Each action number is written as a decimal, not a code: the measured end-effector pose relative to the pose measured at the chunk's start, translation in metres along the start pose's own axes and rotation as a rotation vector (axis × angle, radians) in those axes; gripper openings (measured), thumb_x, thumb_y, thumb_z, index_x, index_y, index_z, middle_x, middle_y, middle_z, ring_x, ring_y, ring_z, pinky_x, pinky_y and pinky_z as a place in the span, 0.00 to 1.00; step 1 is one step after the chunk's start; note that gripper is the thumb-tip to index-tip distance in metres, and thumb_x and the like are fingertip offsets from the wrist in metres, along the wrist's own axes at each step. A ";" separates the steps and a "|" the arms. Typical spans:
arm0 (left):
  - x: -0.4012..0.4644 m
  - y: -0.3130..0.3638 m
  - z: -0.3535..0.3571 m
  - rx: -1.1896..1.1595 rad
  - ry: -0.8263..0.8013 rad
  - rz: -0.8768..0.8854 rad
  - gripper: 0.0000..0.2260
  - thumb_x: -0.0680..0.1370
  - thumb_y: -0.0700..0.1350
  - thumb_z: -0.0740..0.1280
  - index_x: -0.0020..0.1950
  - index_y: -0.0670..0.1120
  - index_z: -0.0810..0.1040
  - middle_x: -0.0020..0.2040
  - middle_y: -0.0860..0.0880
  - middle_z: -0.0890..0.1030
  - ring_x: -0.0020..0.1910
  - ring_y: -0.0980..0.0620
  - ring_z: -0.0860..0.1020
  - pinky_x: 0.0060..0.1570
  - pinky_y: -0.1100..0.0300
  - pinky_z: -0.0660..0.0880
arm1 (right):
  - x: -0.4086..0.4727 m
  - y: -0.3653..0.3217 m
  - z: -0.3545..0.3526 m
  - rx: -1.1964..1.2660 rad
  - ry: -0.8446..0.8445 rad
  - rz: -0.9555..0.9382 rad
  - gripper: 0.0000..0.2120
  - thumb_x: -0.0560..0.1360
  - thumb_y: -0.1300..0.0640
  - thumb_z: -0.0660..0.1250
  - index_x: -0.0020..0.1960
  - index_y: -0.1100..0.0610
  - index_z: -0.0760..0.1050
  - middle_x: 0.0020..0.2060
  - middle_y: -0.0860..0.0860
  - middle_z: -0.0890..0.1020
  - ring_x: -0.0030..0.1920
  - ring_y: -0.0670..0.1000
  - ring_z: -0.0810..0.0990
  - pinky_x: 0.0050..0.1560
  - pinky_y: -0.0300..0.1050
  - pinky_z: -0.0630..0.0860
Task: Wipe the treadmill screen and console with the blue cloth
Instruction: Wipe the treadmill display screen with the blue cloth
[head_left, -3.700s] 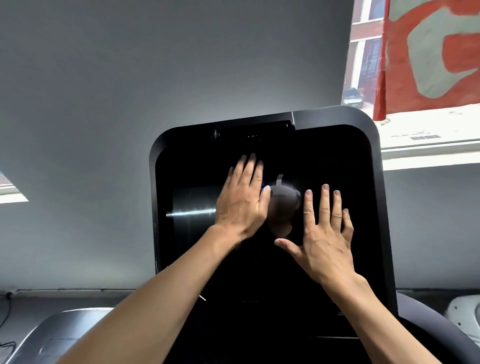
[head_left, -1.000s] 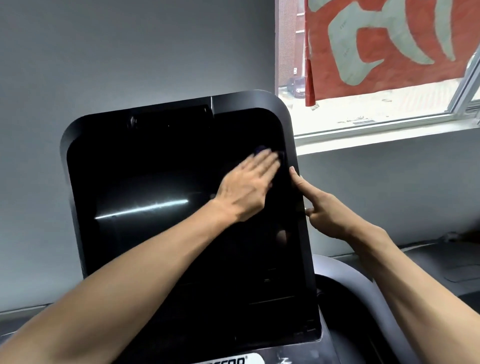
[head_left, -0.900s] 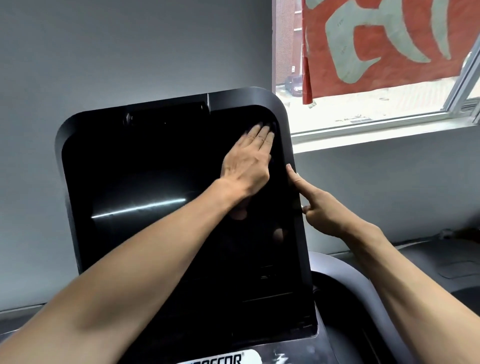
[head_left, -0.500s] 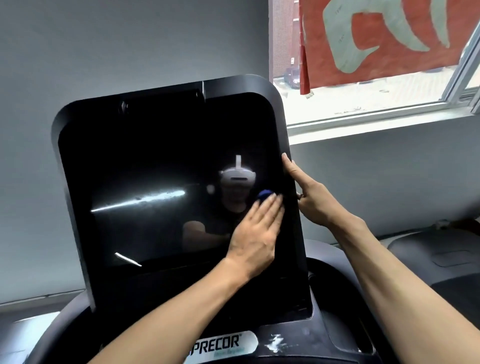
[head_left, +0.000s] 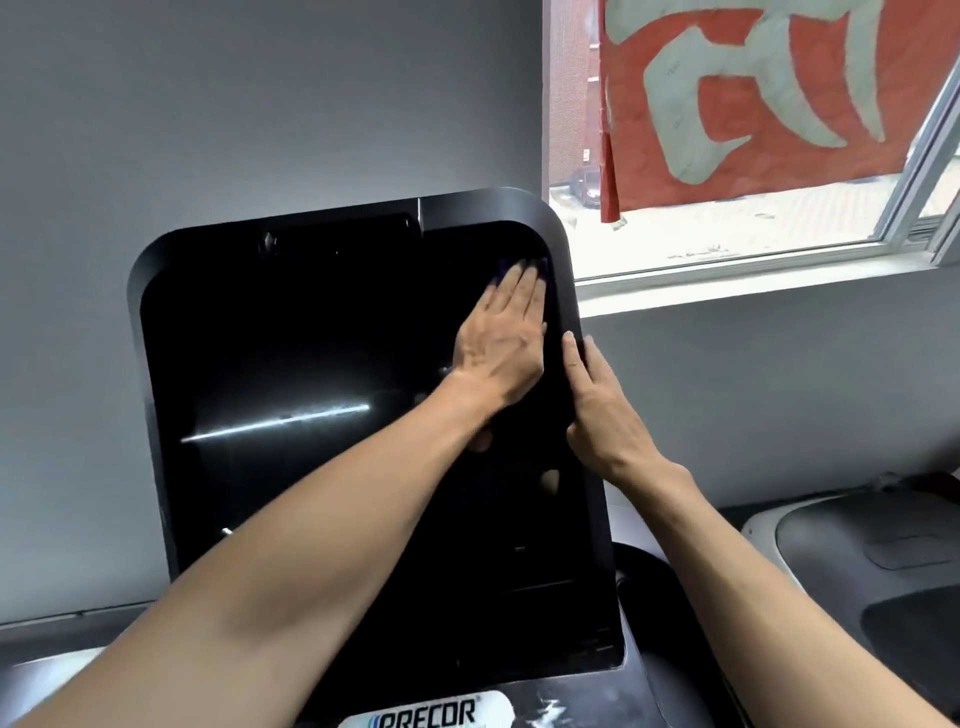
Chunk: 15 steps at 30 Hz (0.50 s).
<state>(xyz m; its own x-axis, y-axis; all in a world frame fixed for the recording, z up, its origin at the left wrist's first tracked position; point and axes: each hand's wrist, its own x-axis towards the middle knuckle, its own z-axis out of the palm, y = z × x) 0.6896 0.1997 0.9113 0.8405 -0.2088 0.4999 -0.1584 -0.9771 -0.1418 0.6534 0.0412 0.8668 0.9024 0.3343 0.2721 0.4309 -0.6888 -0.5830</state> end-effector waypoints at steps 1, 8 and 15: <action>0.002 -0.002 -0.004 0.014 -0.008 -0.004 0.25 0.86 0.48 0.51 0.82 0.39 0.55 0.83 0.42 0.54 0.83 0.46 0.50 0.81 0.51 0.45 | 0.002 -0.007 0.004 -0.050 0.051 -0.028 0.47 0.69 0.75 0.55 0.83 0.52 0.42 0.82 0.54 0.42 0.81 0.52 0.42 0.79 0.45 0.51; -0.001 -0.015 -0.010 0.044 0.009 -0.004 0.25 0.86 0.49 0.50 0.82 0.41 0.57 0.82 0.44 0.57 0.82 0.47 0.53 0.80 0.52 0.46 | 0.044 -0.028 0.025 -0.242 0.402 -0.160 0.30 0.78 0.58 0.51 0.80 0.64 0.57 0.80 0.61 0.55 0.81 0.59 0.51 0.80 0.49 0.49; -0.028 -0.060 -0.019 0.067 0.025 -0.062 0.28 0.82 0.52 0.50 0.80 0.41 0.63 0.80 0.42 0.64 0.80 0.45 0.60 0.78 0.50 0.57 | 0.055 -0.037 0.040 -0.416 0.491 -0.167 0.30 0.77 0.58 0.62 0.79 0.60 0.62 0.80 0.60 0.59 0.81 0.60 0.53 0.79 0.49 0.42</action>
<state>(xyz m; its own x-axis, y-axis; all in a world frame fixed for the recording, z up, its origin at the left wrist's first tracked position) 0.6657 0.2631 0.9223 0.8342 -0.1501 0.5306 -0.0712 -0.9835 -0.1662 0.6870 0.1107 0.8726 0.6795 0.1941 0.7076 0.4436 -0.8769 -0.1854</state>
